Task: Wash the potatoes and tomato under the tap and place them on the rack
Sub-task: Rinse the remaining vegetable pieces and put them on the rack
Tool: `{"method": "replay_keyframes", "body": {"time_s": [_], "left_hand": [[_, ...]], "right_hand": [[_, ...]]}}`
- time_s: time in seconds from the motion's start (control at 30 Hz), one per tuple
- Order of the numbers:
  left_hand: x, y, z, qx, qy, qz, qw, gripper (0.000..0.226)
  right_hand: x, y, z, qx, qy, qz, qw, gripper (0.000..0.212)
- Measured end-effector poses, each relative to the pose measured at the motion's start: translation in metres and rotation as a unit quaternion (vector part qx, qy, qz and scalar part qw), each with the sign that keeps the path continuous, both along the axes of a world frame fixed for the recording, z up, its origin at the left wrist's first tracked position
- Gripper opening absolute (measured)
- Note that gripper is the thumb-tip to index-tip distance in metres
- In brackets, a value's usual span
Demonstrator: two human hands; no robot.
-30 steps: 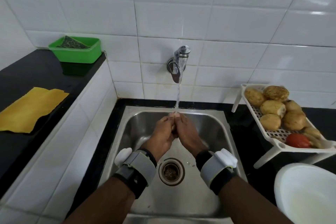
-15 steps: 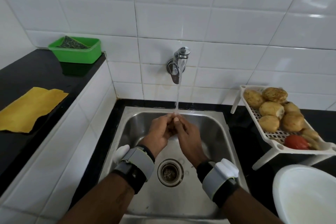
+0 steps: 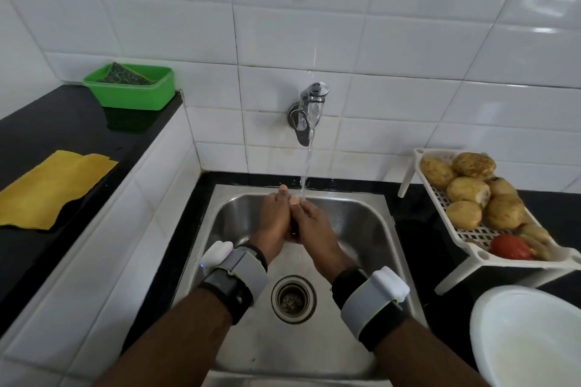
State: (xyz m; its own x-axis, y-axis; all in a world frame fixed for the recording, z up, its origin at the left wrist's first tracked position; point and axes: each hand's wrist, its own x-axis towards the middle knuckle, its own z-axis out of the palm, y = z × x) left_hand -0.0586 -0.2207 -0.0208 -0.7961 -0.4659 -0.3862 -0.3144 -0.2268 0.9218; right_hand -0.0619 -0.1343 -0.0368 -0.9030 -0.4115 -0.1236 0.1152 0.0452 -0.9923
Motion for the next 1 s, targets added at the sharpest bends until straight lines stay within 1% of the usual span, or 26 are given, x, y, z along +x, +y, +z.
{"method": "replay_keyframes", "body": {"time_s": [0.03, 0.07, 0.17, 0.2, 0.23, 0.3, 0.4, 0.43, 0.5, 0.57, 0.6, 0.67, 0.73, 0.8, 0.83, 0.87, 0.9, 0.97, 1.0], "left_hand": [[0.000, -0.002, 0.000, -0.010, -0.019, -0.011, 1.000, 0.045], [0.001, -0.004, 0.001, -0.016, -0.034, -0.026, 0.999, 0.051], [0.005, 0.002, 0.011, 0.011, -0.057, -0.041, 0.997, 0.068], [0.004, 0.004, 0.011, 0.025, -0.058, -0.037, 0.997, 0.072], [0.004, 0.006, 0.011, 0.038, -0.059, -0.029, 0.997, 0.075], [0.004, 0.009, 0.013, 0.051, -0.063, -0.034, 0.996, 0.073], [0.005, 0.008, 0.014, 0.016, -0.052, -0.045, 0.998, 0.064], [0.005, 0.008, 0.014, -0.005, -0.040, -0.039, 0.998, 0.060], [0.002, 0.006, 0.006, -0.088, 0.005, -0.027, 0.996, 0.049], [0.003, 0.004, 0.001, -0.168, 0.056, -0.014, 0.984, 0.037], [0.005, 0.004, 0.001, -0.184, 0.078, -0.010, 0.980, 0.032], [0.010, 0.007, 0.004, -0.219, 0.127, -0.020, 0.967, 0.026], [0.014, 0.008, 0.005, -0.297, 0.169, -0.036, 0.939, 0.023], [0.015, 0.010, 0.002, -0.351, 0.187, -0.058, 0.916, 0.019], [0.014, 0.010, 0.000, -0.360, 0.189, -0.071, 0.911, 0.017], [0.012, 0.010, -0.001, -0.356, 0.181, -0.080, 0.913, 0.017], [0.010, 0.008, -0.002, -0.344, 0.168, -0.083, 0.920, 0.017], [0.004, 0.004, 0.000, -0.316, 0.138, -0.059, 0.937, 0.022], [0.003, 0.002, 0.001, -0.304, 0.125, -0.041, 0.944, 0.025]], "right_hand": [[0.001, 0.000, 0.001, 0.007, -0.006, 0.003, 1.000, 0.032], [0.001, -0.002, 0.000, 0.017, 0.008, -0.004, 1.000, 0.033], [-0.004, -0.004, 0.003, 0.084, 0.144, -0.046, 0.985, 0.044], [-0.006, -0.004, 0.004, 0.090, 0.165, -0.049, 0.981, 0.047], [-0.006, -0.003, 0.007, 0.083, 0.167, -0.047, 0.981, 0.046], [-0.005, 0.000, 0.014, 0.086, 0.175, -0.044, 0.980, 0.038], [-0.011, 0.003, 0.009, 0.154, 0.222, -0.054, 0.961, 0.031], [-0.012, 0.001, 0.008, 0.162, 0.222, -0.042, 0.961, 0.030], [-0.016, -0.003, 0.009, 0.176, 0.201, -0.025, 0.963, 0.030], [-0.021, -0.005, 0.013, 0.176, 0.167, -0.014, 0.970, 0.033], [-0.024, -0.006, 0.015, 0.167, 0.145, -0.009, 0.975, 0.037], [-0.028, -0.006, 0.019, 0.135, 0.104, 0.013, 0.985, 0.042], [-0.031, -0.005, 0.025, 0.101, 0.060, 0.015, 0.993, 0.044], [-0.032, -0.004, 0.031, 0.052, -0.004, -0.008, 0.999, 0.041], [-0.032, -0.003, 0.034, 0.030, -0.026, -0.017, 0.999, 0.037], [-0.031, -0.003, 0.036, 0.031, -0.025, -0.019, 0.999, 0.035], [-0.031, -0.003, 0.035, 0.059, 0.006, -0.013, 0.998, 0.035], [-0.026, -0.004, 0.030, 0.139, 0.103, -0.010, 0.985, 0.035], [-0.023, -0.006, 0.028, 0.160, 0.144, -0.020, 0.976, 0.035]]}}
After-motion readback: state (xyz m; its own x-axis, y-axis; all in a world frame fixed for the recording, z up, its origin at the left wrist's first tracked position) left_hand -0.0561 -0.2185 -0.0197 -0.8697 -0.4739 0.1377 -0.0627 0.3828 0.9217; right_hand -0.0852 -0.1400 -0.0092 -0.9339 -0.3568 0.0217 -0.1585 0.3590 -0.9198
